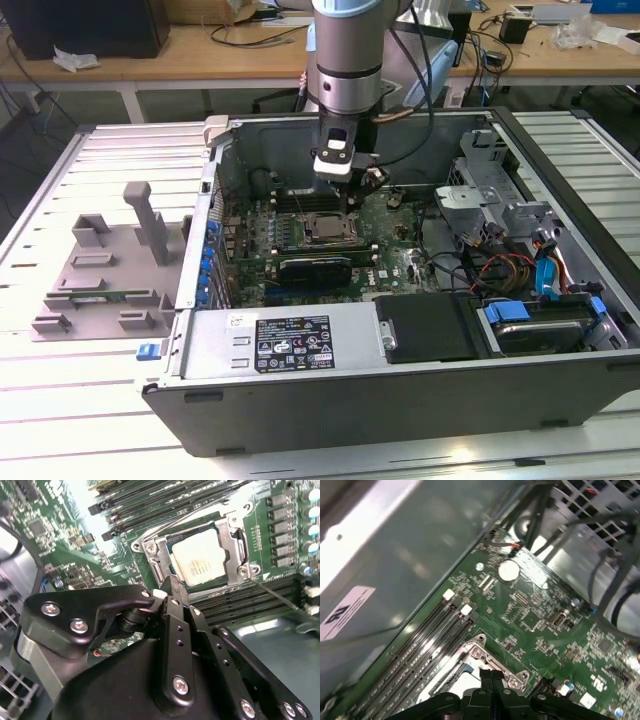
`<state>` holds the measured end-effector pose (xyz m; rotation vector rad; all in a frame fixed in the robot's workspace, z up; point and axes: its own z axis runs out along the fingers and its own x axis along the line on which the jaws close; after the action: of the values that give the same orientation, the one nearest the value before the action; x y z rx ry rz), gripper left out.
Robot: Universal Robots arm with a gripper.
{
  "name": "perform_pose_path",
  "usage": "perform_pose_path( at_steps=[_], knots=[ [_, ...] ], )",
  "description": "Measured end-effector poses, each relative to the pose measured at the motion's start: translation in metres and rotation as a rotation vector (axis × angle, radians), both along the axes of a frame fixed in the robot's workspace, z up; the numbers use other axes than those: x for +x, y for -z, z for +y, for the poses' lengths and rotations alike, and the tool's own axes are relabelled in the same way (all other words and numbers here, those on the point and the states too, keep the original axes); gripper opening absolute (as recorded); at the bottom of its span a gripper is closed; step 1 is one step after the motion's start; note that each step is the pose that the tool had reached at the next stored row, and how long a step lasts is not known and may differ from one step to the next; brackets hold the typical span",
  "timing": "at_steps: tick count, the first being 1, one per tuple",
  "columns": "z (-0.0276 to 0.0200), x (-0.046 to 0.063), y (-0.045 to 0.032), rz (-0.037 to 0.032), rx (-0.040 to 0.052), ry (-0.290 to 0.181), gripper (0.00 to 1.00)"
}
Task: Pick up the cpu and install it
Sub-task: 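Close the cpu cover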
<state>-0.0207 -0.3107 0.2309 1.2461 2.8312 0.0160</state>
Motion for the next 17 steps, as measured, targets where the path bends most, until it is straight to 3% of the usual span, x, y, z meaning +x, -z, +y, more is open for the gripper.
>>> perform_pose_path(
  at_steps=[10,17],
  knots=[
    [0.0000,0.0000,0.0009,0.0003,-0.0040,-0.228,0.11],
    [0.0000,0.0000,0.0016,0.0032,-0.0224,-0.391,0.11]
  ],
)
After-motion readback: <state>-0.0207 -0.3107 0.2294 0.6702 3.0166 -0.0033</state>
